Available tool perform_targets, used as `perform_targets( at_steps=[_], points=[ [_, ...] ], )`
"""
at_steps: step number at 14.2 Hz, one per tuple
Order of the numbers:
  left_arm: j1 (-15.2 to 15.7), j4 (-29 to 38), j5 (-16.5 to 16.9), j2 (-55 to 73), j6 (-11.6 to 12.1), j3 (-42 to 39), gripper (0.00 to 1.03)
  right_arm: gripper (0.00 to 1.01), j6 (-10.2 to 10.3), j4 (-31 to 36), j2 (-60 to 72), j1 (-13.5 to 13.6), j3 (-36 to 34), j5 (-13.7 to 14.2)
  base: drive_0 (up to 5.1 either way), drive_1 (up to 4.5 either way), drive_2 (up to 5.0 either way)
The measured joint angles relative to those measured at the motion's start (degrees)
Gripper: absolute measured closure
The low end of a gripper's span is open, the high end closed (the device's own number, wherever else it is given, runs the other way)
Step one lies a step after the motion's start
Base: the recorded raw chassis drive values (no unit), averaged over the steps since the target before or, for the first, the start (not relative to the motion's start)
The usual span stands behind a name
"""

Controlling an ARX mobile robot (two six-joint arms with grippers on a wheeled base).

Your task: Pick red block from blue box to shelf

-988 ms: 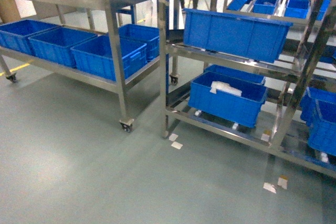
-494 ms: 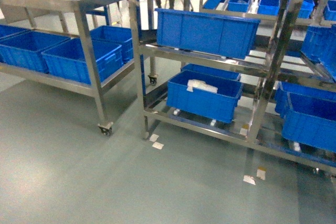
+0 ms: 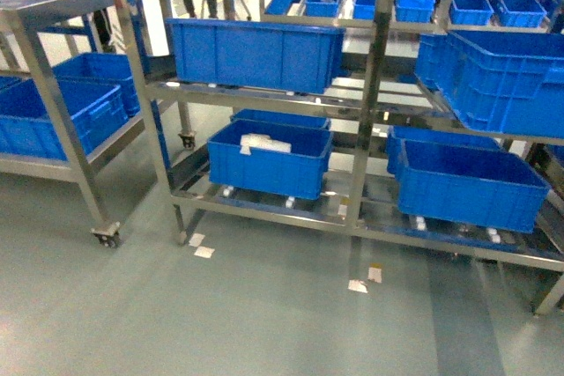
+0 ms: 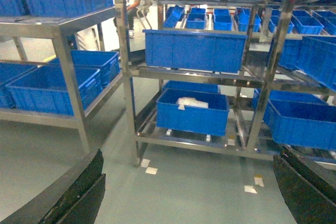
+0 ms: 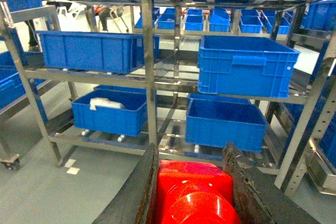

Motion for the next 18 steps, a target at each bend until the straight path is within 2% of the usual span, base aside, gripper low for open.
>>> perform_targets(
  at_steps=[14, 18],
  points=[
    [-0.11, 0.0, 0.04, 0.0, 0.0, 0.0, 0.05, 0.72, 0.0, 0.0, 0.0, 0.0, 0.0, 0.02, -1.5, -1.45, -1.5],
    [-0.11, 0.0, -0.02, 0.0, 0.0, 0.0, 0.05, 0.72, 0.0, 0.07, 0.0, 0.0, 0.0, 0.0, 2.3, 1.54, -4.0]
  ],
)
